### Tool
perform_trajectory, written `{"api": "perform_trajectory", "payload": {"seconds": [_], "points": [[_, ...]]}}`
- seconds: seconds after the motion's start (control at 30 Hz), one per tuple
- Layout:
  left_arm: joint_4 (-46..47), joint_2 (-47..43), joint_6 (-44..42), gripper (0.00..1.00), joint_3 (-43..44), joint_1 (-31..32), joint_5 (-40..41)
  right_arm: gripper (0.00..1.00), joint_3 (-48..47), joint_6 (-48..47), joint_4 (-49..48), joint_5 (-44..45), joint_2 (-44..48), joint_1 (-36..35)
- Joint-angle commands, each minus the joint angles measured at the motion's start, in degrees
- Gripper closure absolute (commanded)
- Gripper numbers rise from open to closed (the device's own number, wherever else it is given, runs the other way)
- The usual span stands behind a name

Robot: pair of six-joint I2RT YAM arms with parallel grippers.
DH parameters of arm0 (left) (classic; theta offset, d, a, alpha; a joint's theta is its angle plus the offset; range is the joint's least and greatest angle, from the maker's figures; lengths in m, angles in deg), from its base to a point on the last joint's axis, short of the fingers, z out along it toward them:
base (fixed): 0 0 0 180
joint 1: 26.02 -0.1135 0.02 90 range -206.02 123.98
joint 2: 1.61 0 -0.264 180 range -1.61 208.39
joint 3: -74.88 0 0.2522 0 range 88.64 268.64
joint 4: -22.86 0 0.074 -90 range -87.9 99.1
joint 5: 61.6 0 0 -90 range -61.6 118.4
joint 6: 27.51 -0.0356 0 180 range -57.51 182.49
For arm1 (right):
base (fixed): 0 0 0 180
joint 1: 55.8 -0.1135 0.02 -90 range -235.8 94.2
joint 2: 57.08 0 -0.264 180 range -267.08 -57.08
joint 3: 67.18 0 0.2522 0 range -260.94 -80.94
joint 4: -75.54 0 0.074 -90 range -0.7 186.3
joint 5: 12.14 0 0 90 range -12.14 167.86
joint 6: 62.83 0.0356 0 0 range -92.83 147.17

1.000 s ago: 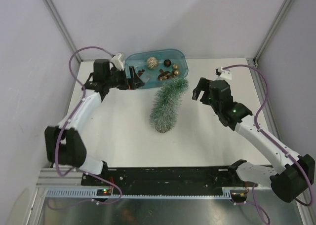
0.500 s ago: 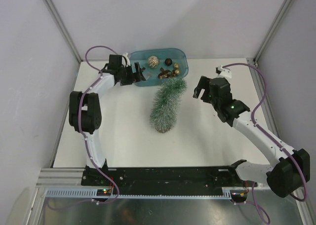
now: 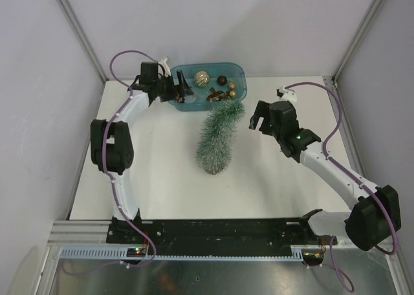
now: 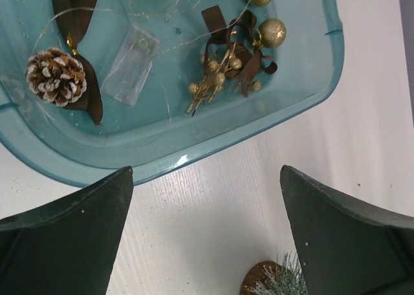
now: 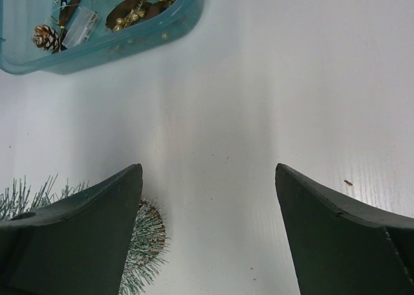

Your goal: Decorate the small christmas tree

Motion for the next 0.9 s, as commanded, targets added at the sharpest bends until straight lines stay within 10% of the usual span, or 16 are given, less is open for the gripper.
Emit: {"api": "perform_trajectory", "payload": {"seconds": [0.0, 0.33, 0.87], "points": [[3.03, -0.98, 2.64, 0.01, 4.69, 1.43, 2.09, 0.13, -0.13, -0.36, -2.03, -0.51, -0.86, 0.16], [3.87, 10.86, -7.29, 0.06, 13.75, 5.02, 11.66, 0.13, 1.1, -0.63, -1.34, -0.08, 1.08, 0.13], [4.03, 2.92, -17.03, 0.4, -2.18, 5.25, 9.13, 0.14, 2.54, -0.57, -1.23, 0.44, 3.05, 0.33]]}}
